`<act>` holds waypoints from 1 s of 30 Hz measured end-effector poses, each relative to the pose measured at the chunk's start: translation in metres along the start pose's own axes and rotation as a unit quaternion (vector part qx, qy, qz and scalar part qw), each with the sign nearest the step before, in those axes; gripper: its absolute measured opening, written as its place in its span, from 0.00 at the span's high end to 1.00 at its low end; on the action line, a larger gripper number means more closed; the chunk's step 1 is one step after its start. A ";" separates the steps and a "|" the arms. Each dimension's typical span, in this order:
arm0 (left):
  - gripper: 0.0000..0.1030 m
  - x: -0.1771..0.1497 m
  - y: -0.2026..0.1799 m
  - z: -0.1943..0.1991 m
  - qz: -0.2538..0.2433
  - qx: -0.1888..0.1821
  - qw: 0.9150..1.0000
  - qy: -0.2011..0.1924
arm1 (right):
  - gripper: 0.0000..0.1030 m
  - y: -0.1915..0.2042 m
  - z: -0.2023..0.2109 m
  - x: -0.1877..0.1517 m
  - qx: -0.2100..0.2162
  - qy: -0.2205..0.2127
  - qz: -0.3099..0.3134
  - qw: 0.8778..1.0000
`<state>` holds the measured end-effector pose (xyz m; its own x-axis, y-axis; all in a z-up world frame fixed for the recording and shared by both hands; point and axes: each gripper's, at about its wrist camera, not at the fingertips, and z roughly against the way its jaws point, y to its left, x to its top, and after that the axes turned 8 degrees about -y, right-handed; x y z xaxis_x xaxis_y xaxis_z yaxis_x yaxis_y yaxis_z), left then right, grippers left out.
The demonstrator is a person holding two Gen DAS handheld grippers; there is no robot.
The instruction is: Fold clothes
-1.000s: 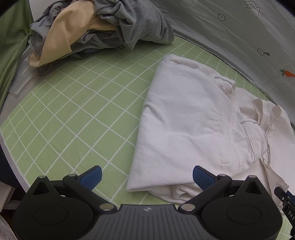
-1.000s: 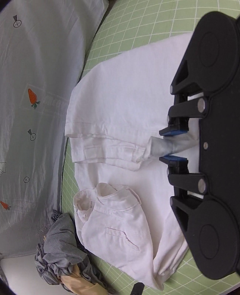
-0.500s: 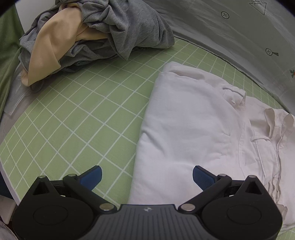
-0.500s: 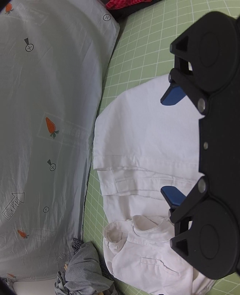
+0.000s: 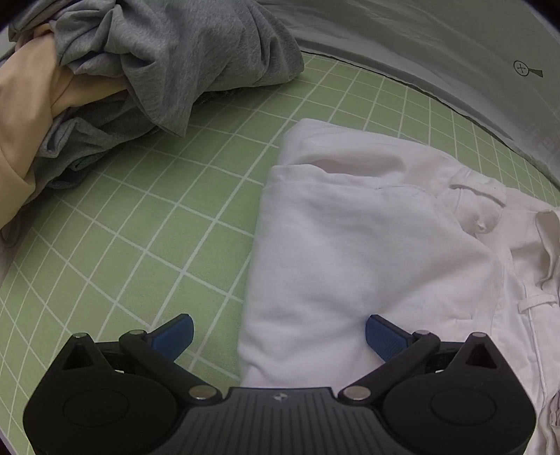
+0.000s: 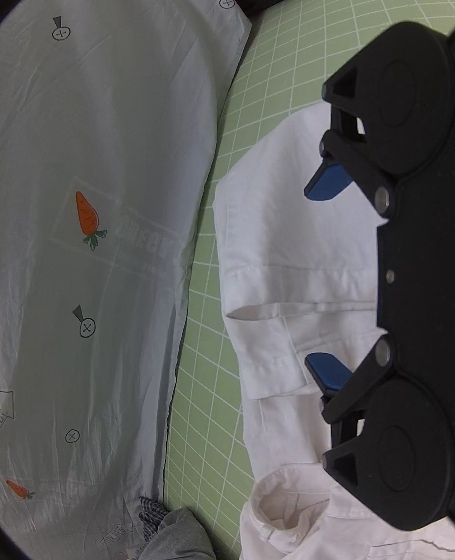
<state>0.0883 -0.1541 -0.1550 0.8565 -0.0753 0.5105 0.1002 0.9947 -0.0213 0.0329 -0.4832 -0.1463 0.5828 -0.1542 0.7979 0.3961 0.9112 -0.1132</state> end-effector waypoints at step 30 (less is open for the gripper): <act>0.00 -0.006 0.003 -0.007 -0.001 -0.021 0.999 -0.026 | 0.96 0.034 -0.004 -0.012 0.054 0.028 0.000 0.998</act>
<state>0.0873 -0.1509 -0.1644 0.8289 -0.0720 0.5548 0.1231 0.9908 -0.0554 0.0423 -0.4516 -0.1620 0.6229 -0.1719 0.7632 0.3187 0.9467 -0.0469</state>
